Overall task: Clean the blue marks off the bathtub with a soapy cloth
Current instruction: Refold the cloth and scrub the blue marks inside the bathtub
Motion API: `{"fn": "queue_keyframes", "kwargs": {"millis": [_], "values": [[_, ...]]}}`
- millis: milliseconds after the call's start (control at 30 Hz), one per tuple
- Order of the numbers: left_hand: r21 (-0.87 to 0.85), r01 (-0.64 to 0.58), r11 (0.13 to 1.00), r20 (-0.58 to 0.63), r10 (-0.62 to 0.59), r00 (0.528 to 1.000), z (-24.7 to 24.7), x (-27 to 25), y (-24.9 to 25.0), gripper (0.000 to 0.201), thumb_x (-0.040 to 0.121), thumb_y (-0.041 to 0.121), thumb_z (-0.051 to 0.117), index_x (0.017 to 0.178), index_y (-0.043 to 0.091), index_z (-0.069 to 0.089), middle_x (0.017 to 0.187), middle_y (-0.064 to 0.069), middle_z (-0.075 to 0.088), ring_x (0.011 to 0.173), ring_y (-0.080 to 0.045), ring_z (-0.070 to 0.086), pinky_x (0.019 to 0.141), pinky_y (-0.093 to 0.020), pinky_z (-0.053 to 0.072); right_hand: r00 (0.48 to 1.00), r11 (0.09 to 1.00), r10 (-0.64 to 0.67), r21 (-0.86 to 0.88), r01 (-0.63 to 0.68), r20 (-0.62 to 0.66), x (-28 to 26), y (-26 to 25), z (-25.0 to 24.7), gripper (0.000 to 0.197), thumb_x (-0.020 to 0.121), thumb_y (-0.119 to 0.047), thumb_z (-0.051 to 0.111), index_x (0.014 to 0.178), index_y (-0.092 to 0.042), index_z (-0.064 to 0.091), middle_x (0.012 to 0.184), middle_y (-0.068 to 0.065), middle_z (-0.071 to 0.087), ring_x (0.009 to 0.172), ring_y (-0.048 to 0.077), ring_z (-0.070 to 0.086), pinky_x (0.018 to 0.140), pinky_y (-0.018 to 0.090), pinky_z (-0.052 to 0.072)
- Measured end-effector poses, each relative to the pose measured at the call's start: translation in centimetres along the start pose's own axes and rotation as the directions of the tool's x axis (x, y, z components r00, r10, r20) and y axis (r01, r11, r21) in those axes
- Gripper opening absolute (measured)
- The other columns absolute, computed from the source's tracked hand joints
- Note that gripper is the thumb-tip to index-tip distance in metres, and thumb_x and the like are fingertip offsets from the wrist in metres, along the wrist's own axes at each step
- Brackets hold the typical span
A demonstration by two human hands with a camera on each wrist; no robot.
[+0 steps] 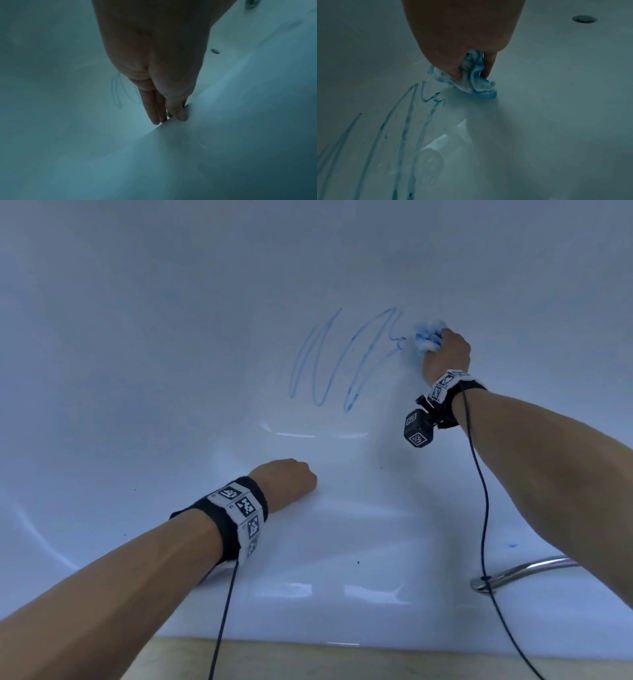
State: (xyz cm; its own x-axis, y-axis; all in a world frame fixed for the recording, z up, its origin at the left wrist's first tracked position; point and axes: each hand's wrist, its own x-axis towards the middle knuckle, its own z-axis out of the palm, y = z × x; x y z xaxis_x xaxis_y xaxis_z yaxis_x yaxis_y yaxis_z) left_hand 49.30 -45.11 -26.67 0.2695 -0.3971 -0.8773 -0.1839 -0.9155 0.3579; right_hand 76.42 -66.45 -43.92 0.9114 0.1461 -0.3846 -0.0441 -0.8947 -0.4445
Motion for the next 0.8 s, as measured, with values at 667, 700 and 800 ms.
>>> {"fn": "queue_keyframes", "kwargs": {"millis": [667,700,800], "values": [[-0.650,0.036,0.759,-0.080,-0.116,0.990,2.3,1.3,-4.0,0.049,0.086,0.023,0.075,0.133,0.026,0.061,0.095,0.010,0.059,0.104,-0.015,0.053,0.076,-0.010,0.032,0.972,0.974,-0.185,-0.106,0.201,0.148,-0.6,-6.7,6.4,0.049,0.089,-0.007,0.056,0.138,-0.014,0.057,0.146,0.012,0.050,0.135,0.033,0.045,0.111,0.039,0.036],[-0.650,0.042,0.759,-0.078,-0.122,0.989,2.3,1.3,-4.0,0.049,0.086,0.025,0.075,0.133,0.027,0.061,0.096,0.011,0.054,0.102,-0.010,0.049,0.081,-0.013,0.032,0.956,0.961,-0.223,-0.122,0.249,0.193,-1.5,-6.7,6.7,0.049,0.089,-0.007,0.056,0.138,-0.014,0.057,0.147,0.011,0.050,0.135,0.034,0.046,0.111,0.040,0.036],[-0.634,0.052,0.772,-0.054,-0.112,0.992,1.8,1.3,-4.0,0.051,0.084,0.025,0.076,0.133,0.025,0.061,0.114,0.006,0.060,0.108,-0.011,0.050,0.087,-0.017,0.033,0.864,0.884,-0.335,-0.193,0.427,0.376,-3.8,-6.7,7.2,0.047,0.090,-0.005,0.055,0.136,-0.015,0.060,0.145,0.011,0.050,0.133,0.035,0.047,0.108,0.042,0.039]]}}
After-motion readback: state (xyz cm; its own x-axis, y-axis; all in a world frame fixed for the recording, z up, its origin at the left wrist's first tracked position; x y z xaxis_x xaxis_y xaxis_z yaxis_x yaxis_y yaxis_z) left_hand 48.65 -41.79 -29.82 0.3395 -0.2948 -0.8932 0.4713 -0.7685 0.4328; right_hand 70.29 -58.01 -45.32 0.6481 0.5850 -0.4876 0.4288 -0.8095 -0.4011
